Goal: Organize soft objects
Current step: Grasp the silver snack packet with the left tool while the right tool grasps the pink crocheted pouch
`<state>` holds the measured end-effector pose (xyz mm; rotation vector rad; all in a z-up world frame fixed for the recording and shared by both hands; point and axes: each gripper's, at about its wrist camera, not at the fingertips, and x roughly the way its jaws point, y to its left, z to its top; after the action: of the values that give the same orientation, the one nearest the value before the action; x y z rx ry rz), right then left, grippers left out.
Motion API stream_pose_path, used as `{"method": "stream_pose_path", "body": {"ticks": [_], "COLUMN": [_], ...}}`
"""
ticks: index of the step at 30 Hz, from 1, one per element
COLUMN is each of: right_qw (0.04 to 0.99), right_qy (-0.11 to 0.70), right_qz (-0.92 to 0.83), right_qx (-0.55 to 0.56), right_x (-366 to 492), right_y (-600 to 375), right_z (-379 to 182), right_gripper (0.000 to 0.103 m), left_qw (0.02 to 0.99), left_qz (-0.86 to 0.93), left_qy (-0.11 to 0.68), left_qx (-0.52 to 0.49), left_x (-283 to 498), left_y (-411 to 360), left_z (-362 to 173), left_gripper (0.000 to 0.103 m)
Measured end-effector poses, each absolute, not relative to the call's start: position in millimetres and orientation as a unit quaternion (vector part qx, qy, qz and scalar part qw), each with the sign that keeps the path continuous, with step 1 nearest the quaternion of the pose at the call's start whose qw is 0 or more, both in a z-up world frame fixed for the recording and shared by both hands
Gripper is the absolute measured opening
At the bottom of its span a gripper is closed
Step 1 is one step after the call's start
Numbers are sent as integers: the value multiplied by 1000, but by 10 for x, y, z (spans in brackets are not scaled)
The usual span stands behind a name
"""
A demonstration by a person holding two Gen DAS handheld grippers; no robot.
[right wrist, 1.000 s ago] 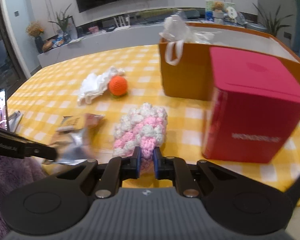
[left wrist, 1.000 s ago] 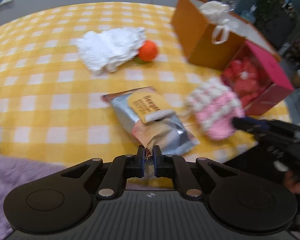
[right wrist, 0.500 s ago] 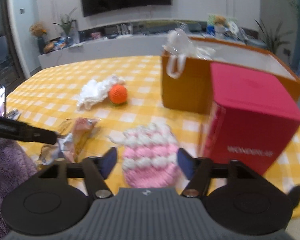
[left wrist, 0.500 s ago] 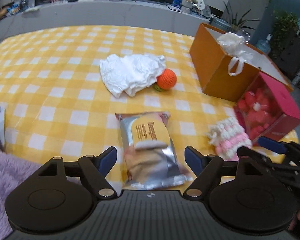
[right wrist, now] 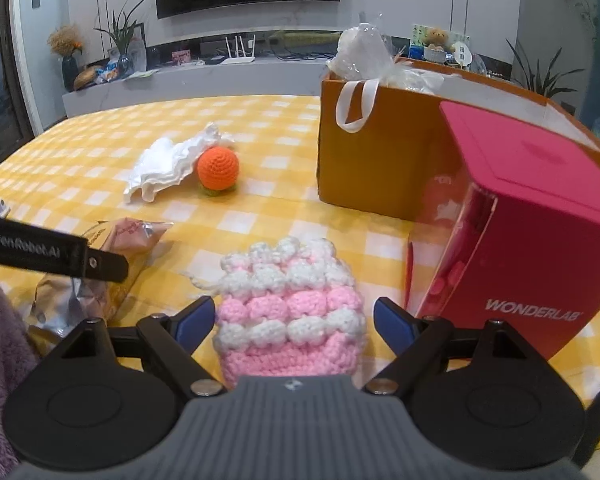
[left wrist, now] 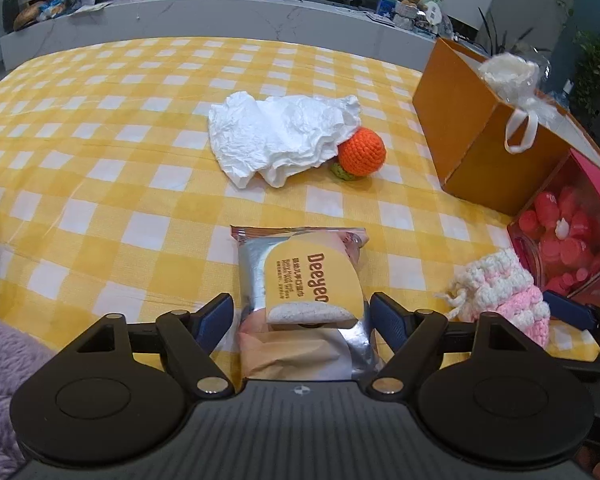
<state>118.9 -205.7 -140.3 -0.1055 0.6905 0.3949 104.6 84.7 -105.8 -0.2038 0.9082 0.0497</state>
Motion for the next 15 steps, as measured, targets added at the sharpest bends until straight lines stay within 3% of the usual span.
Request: {"method": "stream_pose_path", "body": {"ticks": [13, 15], "right_qw": [913, 913], "right_qy": [334, 330], "right_qz": [217, 222], "right_qx": [-85, -87], "right_x": [1131, 1123], "right_y": [-2038, -2045], "right_z": [-1538, -1547], "right_gripper": [64, 61], "left_qw": [895, 895], "left_qz": [19, 16], "left_qy": [442, 442], "left_qx": [-63, -59], "left_x": [1072, 1073], "left_y": [751, 740], "left_z": [-1115, -1120], "left_gripper": [73, 68]}}
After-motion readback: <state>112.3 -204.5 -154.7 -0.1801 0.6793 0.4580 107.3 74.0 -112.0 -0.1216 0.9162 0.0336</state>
